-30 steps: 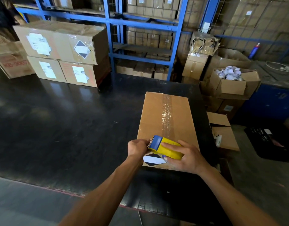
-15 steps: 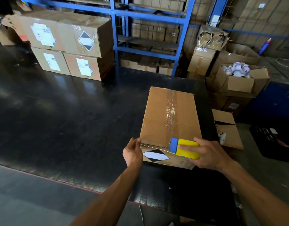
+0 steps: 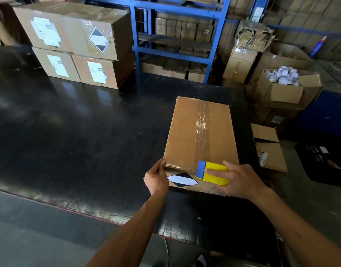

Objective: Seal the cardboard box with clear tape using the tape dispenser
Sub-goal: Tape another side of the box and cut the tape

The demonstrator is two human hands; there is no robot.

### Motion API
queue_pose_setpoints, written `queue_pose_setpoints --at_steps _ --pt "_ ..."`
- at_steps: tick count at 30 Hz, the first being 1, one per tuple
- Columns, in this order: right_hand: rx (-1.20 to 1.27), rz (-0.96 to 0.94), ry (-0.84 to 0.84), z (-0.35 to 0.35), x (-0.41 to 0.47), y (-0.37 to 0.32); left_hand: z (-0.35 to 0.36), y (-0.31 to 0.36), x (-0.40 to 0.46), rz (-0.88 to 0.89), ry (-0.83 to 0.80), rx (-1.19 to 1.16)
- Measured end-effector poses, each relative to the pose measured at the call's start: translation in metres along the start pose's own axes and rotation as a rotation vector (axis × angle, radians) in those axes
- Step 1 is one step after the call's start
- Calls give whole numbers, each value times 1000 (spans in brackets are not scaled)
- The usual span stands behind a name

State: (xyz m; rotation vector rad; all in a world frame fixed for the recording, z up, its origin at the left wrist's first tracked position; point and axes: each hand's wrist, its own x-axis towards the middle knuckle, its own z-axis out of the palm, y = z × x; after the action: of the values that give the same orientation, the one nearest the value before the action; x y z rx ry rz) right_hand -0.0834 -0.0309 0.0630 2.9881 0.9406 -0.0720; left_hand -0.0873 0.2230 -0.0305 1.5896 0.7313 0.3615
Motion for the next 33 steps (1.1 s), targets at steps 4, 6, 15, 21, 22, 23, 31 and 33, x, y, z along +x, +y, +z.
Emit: queue_pose_setpoints --at_steps 4,6,15,21,22,23,31,33 --pt "-21 2 -5 -3 4 -2 -8 -7 5 2 -84 -18" --pt "-40 12 -4 -4 6 -3 -17 -8 13 0 -194 -41" --pt "-79 50 -65 -9 9 -5 -16 7 61 1185 -342 593" --pt "-124 53 -23 -6 8 -6 23 5 86 1760 -819 1034" --pt "-135 38 -21 -5 8 -7 23 -1 89 1730 -842 1034" --pt "-138 22 -15 -5 8 -8 24 -6 91 1707 -848 1028" --pt "-75 -47 85 -5 6 -10 22 -1 90 1623 -872 954" --pt "-60 -54 76 -7 3 -7 20 0 90 1618 -882 968"
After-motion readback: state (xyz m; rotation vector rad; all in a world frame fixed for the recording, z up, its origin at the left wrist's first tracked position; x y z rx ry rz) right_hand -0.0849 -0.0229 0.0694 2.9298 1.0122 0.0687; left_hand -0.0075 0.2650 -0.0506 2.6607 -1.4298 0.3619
